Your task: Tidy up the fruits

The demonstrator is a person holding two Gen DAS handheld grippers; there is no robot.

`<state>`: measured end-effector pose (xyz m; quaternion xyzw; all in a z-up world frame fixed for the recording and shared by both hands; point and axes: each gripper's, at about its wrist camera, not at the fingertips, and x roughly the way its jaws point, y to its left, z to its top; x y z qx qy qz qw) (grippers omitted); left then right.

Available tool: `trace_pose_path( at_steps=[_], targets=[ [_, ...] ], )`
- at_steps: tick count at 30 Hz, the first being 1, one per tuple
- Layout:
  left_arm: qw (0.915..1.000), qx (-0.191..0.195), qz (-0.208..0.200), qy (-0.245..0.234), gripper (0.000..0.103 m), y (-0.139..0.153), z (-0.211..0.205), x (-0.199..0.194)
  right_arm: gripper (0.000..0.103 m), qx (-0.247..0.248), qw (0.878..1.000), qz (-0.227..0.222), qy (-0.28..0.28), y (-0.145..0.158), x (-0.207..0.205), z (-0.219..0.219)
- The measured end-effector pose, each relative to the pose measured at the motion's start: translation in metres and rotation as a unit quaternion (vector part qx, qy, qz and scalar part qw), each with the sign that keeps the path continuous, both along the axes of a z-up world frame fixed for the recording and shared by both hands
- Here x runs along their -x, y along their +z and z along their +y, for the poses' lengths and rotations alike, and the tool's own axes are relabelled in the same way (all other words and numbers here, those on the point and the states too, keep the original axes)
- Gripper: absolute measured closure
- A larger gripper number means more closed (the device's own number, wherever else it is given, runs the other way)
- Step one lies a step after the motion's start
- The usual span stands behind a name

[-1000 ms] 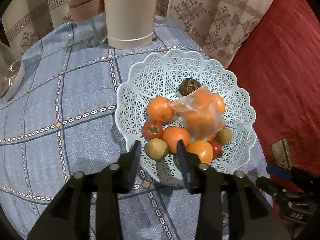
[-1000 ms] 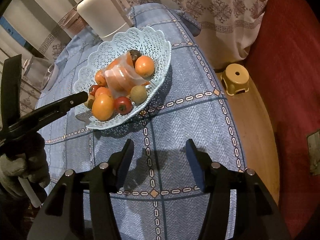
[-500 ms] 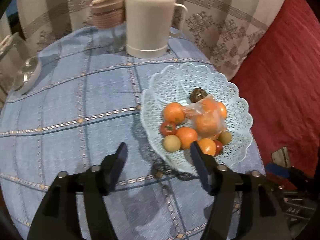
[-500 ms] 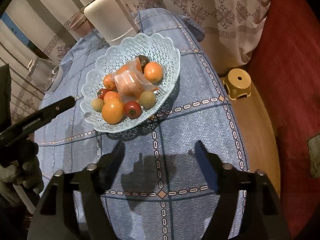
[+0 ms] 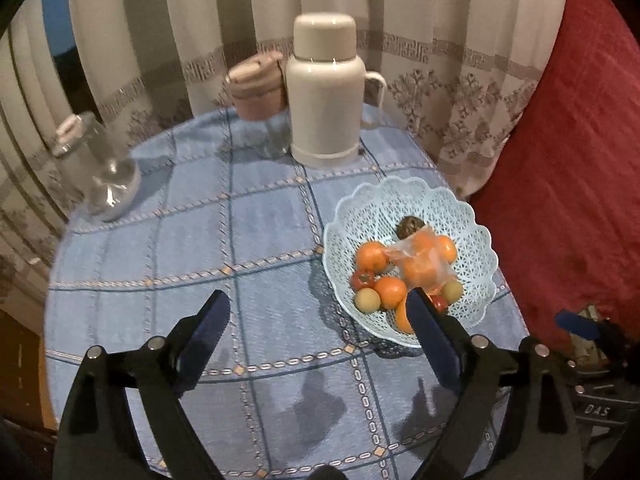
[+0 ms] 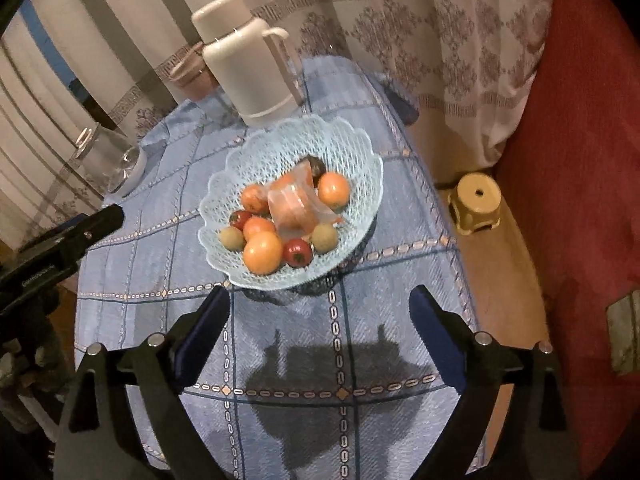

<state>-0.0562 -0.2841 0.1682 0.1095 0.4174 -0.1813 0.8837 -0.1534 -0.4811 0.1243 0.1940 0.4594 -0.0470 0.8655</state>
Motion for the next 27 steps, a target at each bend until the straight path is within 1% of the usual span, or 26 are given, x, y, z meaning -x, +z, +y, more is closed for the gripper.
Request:
trace_pose_path(
  at_steps=[3,5,8,13,27],
  targets=[
    [0.9997,0.002,-0.025,0.006,0.014,0.018,0.004,0.008,0.008,0.027,1.0,-0.016,0.006,0.015,0.001,0.006],
    [0.9991,0.003,-0.041,0.012,0.014,0.03,0.006,0.013,0.007,0.036,0.999,-0.024,0.01,0.022,0.002,0.01],
    [0.9977,0.002,-0.065,0.019,0.011,0.046,0.007,0.02,0.005,0.043,0.998,-0.034,0.015,0.033,0.003,0.014],
    [0.9963,0.007,-0.082,0.022,0.011,0.064,0.011,0.029,0.004,0.051,0.997,-0.049,0.021,0.048,0.005,0.02],
    [0.9942,0.006,-0.106,0.018,0.011,0.081,0.008,0.04,0.003,0.068,0.995,-0.066,0.017,0.067,0.007,0.019]
  ],
)
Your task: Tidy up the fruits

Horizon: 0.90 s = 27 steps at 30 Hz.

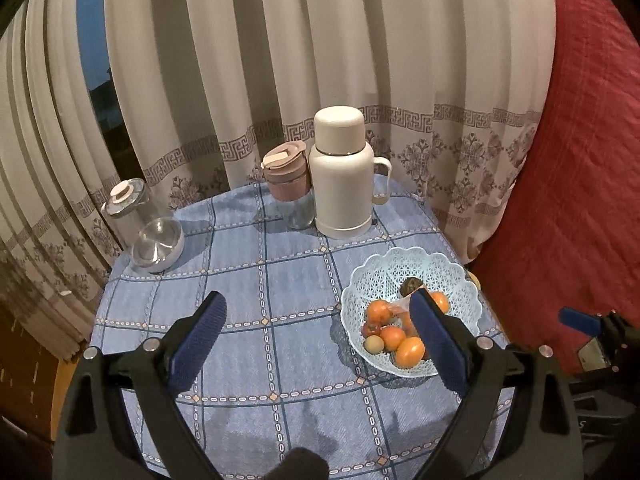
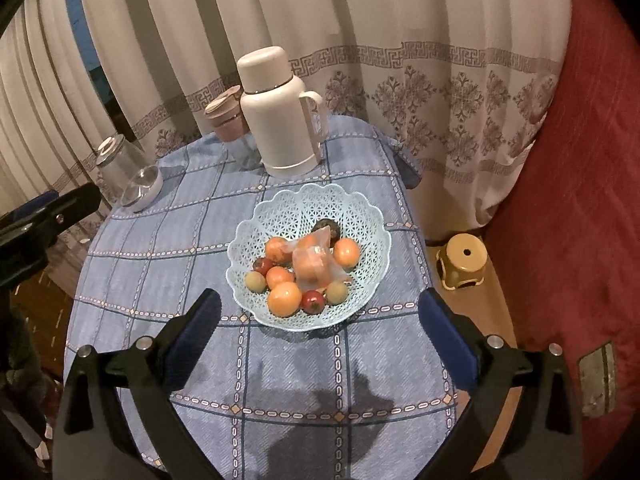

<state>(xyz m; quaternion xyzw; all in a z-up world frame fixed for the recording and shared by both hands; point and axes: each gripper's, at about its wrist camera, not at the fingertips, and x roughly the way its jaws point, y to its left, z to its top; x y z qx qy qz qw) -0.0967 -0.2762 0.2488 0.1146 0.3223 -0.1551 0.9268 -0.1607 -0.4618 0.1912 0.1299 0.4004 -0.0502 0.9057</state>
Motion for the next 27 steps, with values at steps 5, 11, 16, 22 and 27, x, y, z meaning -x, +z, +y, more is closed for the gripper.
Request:
trace_pose_path(
  at_steps=[5,11,16,22,27],
  targets=[
    [0.9999,-0.005,-0.01,-0.004,0.011,0.004,-0.006,0.002,0.003,0.02,1.0,-0.004,-0.01,0.008,-0.001,-0.002],
    [0.9992,-0.038,-0.009,0.003,0.011,0.0,-0.013,0.001,0.003,0.05,0.999,0.0,-0.014,0.013,-0.007,0.0],
    [0.9988,-0.049,-0.005,0.003,0.011,-0.006,-0.016,-0.001,0.003,0.06,0.998,0.006,-0.01,0.012,-0.012,0.004],
    [0.9986,-0.054,-0.003,0.0,0.011,-0.01,-0.015,-0.005,0.003,0.06,0.998,0.008,-0.004,0.01,-0.018,0.006],
    [0.9984,-0.056,0.0,-0.001,0.011,-0.013,-0.019,-0.007,0.003,0.06,0.998,0.01,-0.003,0.008,-0.022,0.004]
  ],
)
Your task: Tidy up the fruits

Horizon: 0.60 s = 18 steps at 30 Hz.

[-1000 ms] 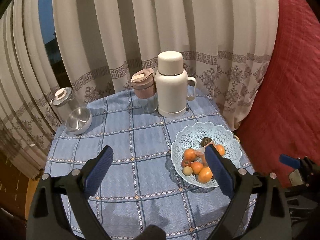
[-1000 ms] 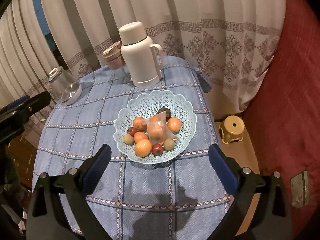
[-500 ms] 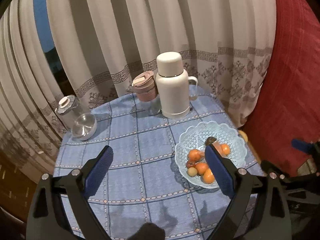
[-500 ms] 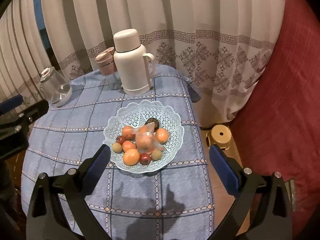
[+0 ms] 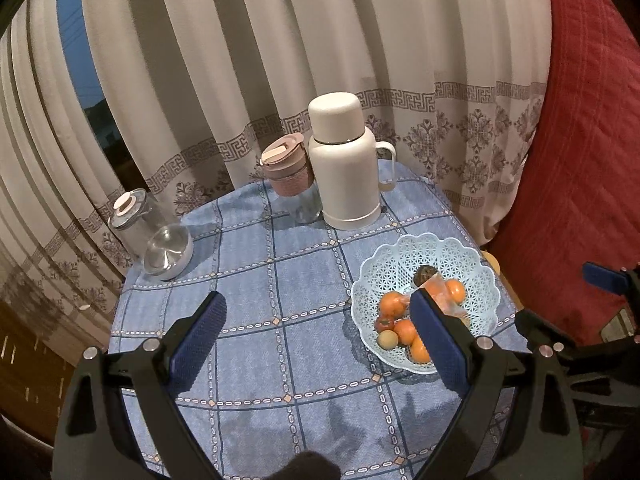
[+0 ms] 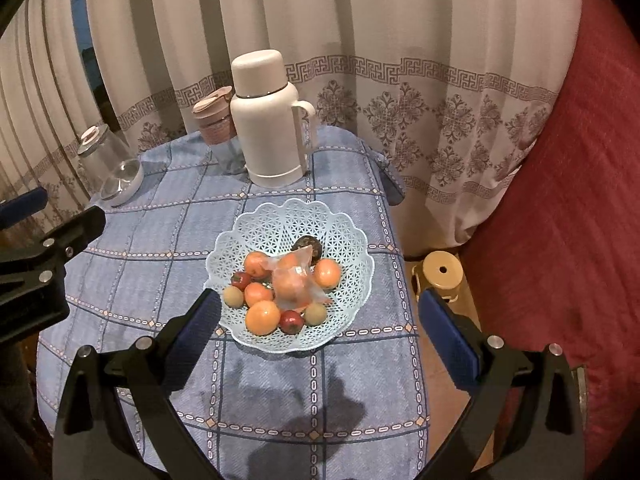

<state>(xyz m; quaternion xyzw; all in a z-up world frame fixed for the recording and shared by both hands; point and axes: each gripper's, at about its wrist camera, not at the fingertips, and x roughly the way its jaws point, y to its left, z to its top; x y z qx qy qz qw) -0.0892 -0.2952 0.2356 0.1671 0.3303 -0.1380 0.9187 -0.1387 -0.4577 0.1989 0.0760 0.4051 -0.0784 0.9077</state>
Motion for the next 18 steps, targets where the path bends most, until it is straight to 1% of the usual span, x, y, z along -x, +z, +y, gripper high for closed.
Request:
trace_pose_path(
  at_steps=[18],
  targets=[
    [0.9999,-0.007,0.013,0.001,0.011,-0.011,-0.006,-0.013,0.003,0.003,1.0,0.017,0.003,-0.017,-0.015,-0.002]
  ],
)
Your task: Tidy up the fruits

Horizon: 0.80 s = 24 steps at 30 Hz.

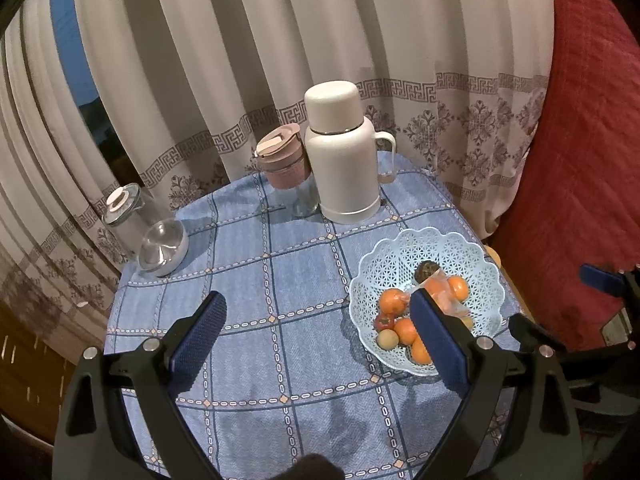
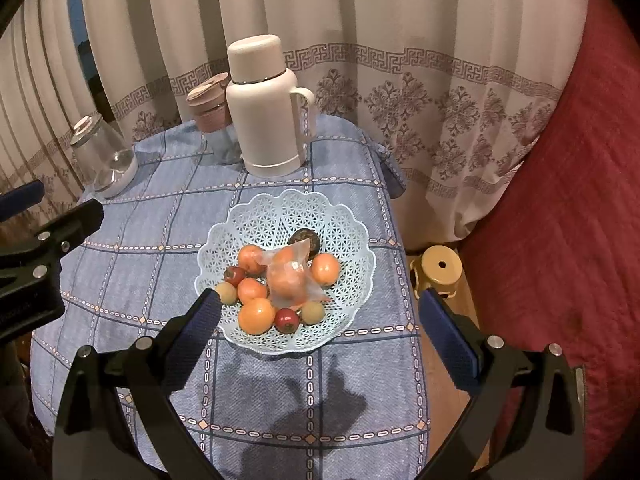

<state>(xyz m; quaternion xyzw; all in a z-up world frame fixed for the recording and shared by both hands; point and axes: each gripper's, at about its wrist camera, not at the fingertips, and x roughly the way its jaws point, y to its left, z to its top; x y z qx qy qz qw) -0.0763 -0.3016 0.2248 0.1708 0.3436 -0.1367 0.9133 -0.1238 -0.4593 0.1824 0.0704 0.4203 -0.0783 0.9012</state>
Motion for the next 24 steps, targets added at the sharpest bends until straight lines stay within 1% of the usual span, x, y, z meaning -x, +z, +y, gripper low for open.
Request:
trace_pose_path(
  at_steps=[8,13,24],
  targets=[
    [1.0,0.001,0.009,-0.004,0.011,-0.004,-0.004,-0.006,0.003,0.0,1.0,0.003,-0.002,-0.004,-0.002,-0.001],
    [0.9996,0.008,0.024,-0.008,0.011,-0.008,-0.006,-0.011,0.003,-0.001,1.0,0.009,-0.007,-0.009,-0.003,-0.002],
    [0.9997,0.006,0.021,-0.01,0.011,-0.012,-0.005,-0.013,0.003,-0.006,1.0,0.022,-0.015,-0.017,-0.005,-0.004]
  ],
)
